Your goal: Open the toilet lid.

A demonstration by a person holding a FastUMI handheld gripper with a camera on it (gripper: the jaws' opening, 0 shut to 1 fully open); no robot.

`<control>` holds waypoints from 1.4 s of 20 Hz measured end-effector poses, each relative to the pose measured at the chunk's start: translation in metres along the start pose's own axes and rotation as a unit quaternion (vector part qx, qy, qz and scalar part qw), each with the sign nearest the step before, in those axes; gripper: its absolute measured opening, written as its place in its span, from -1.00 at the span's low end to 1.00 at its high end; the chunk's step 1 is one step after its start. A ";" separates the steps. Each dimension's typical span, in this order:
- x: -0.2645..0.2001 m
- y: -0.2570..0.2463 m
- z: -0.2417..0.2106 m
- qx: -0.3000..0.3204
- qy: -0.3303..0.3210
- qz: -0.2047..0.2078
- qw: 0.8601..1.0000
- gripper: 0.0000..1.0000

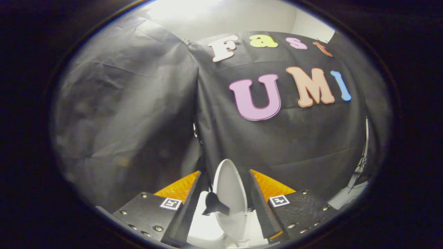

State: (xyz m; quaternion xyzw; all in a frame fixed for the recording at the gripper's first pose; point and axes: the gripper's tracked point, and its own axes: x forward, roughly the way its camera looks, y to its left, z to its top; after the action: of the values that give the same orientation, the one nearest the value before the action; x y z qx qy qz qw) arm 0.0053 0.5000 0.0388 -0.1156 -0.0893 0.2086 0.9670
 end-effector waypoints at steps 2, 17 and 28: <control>-0.009 -0.026 0.022 -0.008 -0.018 -0.022 1.000 0.55; -0.150 -0.377 0.079 -0.091 -0.049 -0.309 0.946 0.54; -0.238 -0.507 0.020 -0.065 -0.046 -0.376 0.923 0.55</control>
State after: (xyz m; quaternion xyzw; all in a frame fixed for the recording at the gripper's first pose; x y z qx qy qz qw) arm -0.0182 -0.0466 0.1603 -0.1267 -0.1839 -0.1715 0.9595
